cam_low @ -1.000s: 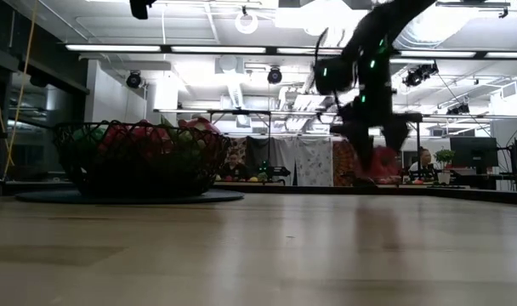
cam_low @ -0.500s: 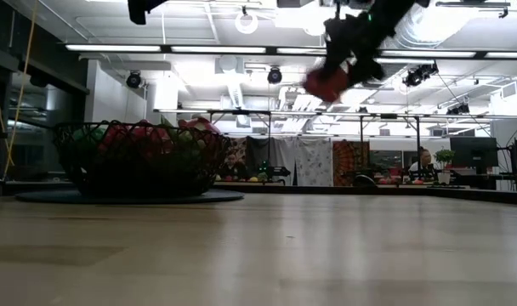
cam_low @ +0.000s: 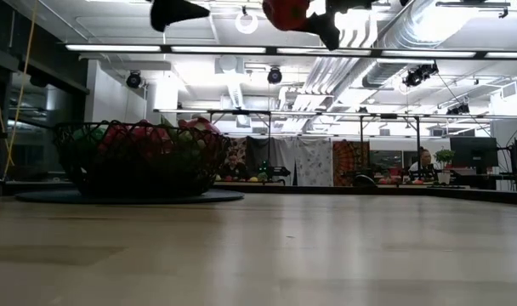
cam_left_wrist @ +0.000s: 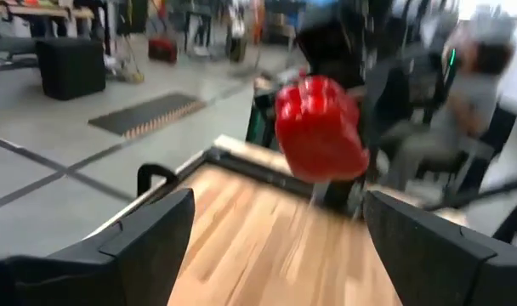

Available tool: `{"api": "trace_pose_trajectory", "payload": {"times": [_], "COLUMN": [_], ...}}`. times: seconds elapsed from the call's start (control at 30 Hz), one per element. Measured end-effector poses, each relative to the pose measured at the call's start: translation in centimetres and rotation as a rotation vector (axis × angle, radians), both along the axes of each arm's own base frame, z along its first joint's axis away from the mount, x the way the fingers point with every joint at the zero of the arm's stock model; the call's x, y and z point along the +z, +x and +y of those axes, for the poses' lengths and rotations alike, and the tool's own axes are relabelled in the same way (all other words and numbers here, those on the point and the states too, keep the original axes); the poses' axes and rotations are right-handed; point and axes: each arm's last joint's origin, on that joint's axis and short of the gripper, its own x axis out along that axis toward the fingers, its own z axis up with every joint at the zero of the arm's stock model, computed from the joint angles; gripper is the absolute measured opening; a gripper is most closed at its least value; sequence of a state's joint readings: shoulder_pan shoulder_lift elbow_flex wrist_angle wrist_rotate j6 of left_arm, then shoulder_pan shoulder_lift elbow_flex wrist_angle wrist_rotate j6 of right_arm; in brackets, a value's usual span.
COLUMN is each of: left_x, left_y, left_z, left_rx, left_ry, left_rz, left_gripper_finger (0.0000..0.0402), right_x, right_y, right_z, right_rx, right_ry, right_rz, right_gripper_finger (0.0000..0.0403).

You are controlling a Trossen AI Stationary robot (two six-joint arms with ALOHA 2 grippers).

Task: Build produce basket
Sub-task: Put the red bell pepper into the black wire basket

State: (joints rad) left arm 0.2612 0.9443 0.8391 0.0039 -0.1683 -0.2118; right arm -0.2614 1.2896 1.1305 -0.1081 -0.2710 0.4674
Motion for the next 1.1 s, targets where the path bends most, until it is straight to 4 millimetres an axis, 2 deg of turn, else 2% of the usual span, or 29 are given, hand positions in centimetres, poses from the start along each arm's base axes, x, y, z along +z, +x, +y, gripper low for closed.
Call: {"api": "trace_pose_trajectory", "payload": {"times": [0.23,0.4,0.67,0.87,1.1], "left_x": [1.3,1.3,1.1,0.7,-0.7], "left_y": [3.6,6.6,10.7,12.2,13.3], "left_z": [0.6,0.6,-1.6,-3.1,-3.8], "left_rx": [-0.125,-0.233,-0.402,-0.447,-0.569], "left_ry": [0.057,0.154,0.472,0.594,0.541], "left_rz": [0.209,0.336,0.420,0.406,0.396], "left_gripper_finger": [0.0356,0.0366,0.0367,0.0367,0.0367], "right_x": [-0.2,-0.5,-1.1,-1.9,-2.9], "right_y": [0.6,0.6,0.4,0.9,2.0], "right_z": [2.3,3.2,4.2,4.9,5.8], "right_rx": [0.092,0.154,0.246,0.297,0.355], "right_ry": [0.000,0.026,0.116,0.163,0.179], "right_rz": [0.007,0.036,0.108,0.163,0.182], "right_gripper_finger": [0.0269,0.0269,0.0269,0.0269,0.0269]}}
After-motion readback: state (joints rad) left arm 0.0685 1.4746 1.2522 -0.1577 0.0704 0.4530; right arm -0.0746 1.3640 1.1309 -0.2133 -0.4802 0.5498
